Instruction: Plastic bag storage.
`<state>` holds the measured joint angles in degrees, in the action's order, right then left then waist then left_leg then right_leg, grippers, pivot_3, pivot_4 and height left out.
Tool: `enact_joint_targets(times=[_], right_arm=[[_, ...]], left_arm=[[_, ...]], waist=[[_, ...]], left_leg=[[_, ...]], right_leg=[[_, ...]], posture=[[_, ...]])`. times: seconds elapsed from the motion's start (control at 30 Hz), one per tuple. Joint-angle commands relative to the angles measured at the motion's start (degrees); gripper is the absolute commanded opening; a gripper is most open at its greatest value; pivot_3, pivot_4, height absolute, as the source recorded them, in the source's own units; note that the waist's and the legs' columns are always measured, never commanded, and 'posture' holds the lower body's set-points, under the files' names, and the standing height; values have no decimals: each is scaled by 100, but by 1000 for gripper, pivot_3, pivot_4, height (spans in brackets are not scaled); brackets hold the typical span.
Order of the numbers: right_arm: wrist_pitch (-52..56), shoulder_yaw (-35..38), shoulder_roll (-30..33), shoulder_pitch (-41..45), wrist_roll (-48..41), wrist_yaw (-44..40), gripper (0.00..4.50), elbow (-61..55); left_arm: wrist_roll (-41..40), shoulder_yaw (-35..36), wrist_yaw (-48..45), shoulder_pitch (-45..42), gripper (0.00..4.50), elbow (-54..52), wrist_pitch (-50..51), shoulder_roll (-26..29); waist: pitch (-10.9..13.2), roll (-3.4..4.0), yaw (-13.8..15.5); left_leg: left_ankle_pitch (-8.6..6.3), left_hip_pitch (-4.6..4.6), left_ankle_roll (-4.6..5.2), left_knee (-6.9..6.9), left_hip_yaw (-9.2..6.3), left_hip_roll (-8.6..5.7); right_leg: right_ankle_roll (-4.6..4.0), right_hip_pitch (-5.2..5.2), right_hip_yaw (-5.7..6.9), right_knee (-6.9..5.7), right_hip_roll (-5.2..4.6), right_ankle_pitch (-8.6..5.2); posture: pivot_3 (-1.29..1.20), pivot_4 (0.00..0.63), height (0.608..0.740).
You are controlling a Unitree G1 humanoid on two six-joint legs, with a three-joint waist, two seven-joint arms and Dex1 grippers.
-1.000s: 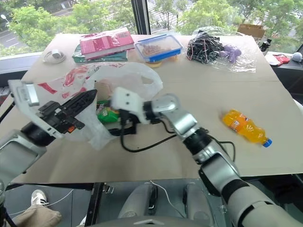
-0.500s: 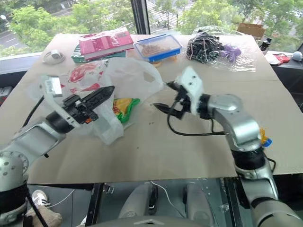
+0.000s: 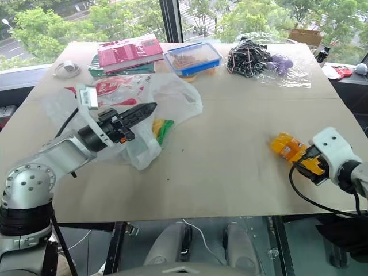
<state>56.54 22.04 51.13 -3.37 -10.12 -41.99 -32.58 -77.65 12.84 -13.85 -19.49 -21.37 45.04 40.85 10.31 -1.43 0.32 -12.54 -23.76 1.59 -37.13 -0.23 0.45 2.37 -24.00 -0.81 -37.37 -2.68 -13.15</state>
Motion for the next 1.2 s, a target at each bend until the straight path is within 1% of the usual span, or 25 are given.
enact_joint_targets(times=[0.03, 0.17, 0.37, 0.4, 0.47, 0.5, 0.53, 0.63, 0.7, 0.77, 0.83, 0.9, 0.97, 1.03, 1.1, 1.2], right_arm=[[-117, 137, -57, 254, -130, 88, 4447, 450], [-497, -653, 121, 810, -151, -207, 4447, 1380], [-889, -1503, 258, 1479, -168, -693, 4447, 2468], [-972, -1579, 271, 1571, -148, -718, 4226, 2613], [-1149, -1678, 290, 1736, -98, -735, 3578, 2835], [-1235, -1729, 332, 1773, -71, -783, 3031, 2867], [-1310, -1760, 368, 1788, -53, -827, 2915, 2867], [-1589, -1745, 391, 1828, -76, -902, 2905, 2652], [-1637, -1679, 292, 1924, -211, -918, 2905, 2399], [-1528, -1720, 93, 2170, -385, -869, 2905, 1954], [-1431, -1979, -209, 2592, -489, -786, 2905, 1472], [-1230, -2400, -665, 3119, -540, -634, 2905, 1214], [-1156, -2927, -1075, 3550, -417, -554, 2905, 1192], [-1173, -3388, -1561, 3985, -249, -393, 2905, 1433], [-1478, -4019, -2253, 4616, 96, -219, 2905, 2183], [-1873, -4408, -2844, 5095, 386, -168, 2905, 3028]], left_arm=[[94, 48, -86, -111, 0, -92, 50, -68], [152, 79, -76, -170, 0, -121, 128, -137], [96, 263, 46, -66, 0, -298, 206, -120], [76, 300, 72, -33, 0, -338, 213, -110], [29, 378, 122, 44, 0, -415, 223, -88], [10, 417, 142, 83, 0, -451, 228, -78], [-10, 450, 159, 114, 0, -482, 235, -74], [-71, 538, 193, 181, 0, -536, 248, -55], [-114, 589, 186, 215, 0, -550, 257, -34], [-235, 680, 183, 229, 0, -550, 274, -7], [-505, 841, 190, 228, 0, -511, 307, 45], [-696, 982, 193, 237, 0, -473, 332, 136], [-815, 1064, 203, 259, 0, -474, 352, 220], [-935, 1111, 187, 313, 0, -549, 371, 310], [-1150, 1211, 145, 462, 0, -734, 407, 427], [-1343, 1306, 129, 659, 0, -932, 397, 544]], waist=[[0, -1, 2], [0, -3, -17], [0, -3, -38], [0, -3, -42], [-1, -5, -80], [-3, -7, -99], [-4, -9, -107], [-4, -9, -110], [-3, -8, -123], [-1, -5, -135], [5, 6, -159], [11, 6, -187], [12, 8, -198], [11, 4, -157], [10, -2, -129], [16, -10, -81]], left_leg=[[-1, 1, 1, -4, 0, 0], [-5, 4, 8, -14, -1, -1], [-6, 0, 10, -12, -4, -3], [-7, 1, 11, -12, -6, -2], [-7, 2, 11, -12, -9, -2], [-7, 3, 11, -13, -10, 0], [-7, 4, 12, -13, -11, 1], [-7, 6, 12, -14, -9, 1], [-7, 6, 11, -14, -6, 2], [-7, 6, 11, -13, -5, 6], [-7, 6, 11, -13, -1, 9], [-7, 8, 11, -13, 1, 9], [-6, 0, 10, -16, 1, 12], [-7, -1, 10, -15, -9, 9], [-7, -6, 9, -15, -12, 5], [-7, -12, 9, -15, -11, -3]], right_leg=[[0, 6, 1, 2, -1, -1], [-8, 16, -2, 5, -2, 8], [-13, 17, 4, 7, -1, 10], [-13, 18, 3, 9, -1, 10], [-13, 19, 3, 9, -1, 11], [-12, 20, 3, 9, -1, 11], [-10, 21, 3, 9, -1, 12], [-4, 22, 2, 9, -1, 15], [-3, 21, 0, 7, 0, 16], [8, 19, -1, 5, 3, 22], [10, 10, -7, -4, 6, 24], [10, 6, -11, -14, 6, 23], [10, -8, -13, -24, 9, 24], [9, -7, -5, -25, 8, 23], [8, -7, -1, -23, 2, 24], [7, -8, -3, -16, -6, 25]], posture=[[0, 150, 740], [0, 150, 740], [0, 150, 740], [0, 150, 740], [0, 150, 740], [0, 150, 740], [0, 150, 740], [0, 150, 740], [0, 150, 740], [0, 150, 740], [0, 150, 740], [0, 150, 740], [0, 150, 740], [0, 150, 740], [0, 150, 740], [0, 150, 740]])
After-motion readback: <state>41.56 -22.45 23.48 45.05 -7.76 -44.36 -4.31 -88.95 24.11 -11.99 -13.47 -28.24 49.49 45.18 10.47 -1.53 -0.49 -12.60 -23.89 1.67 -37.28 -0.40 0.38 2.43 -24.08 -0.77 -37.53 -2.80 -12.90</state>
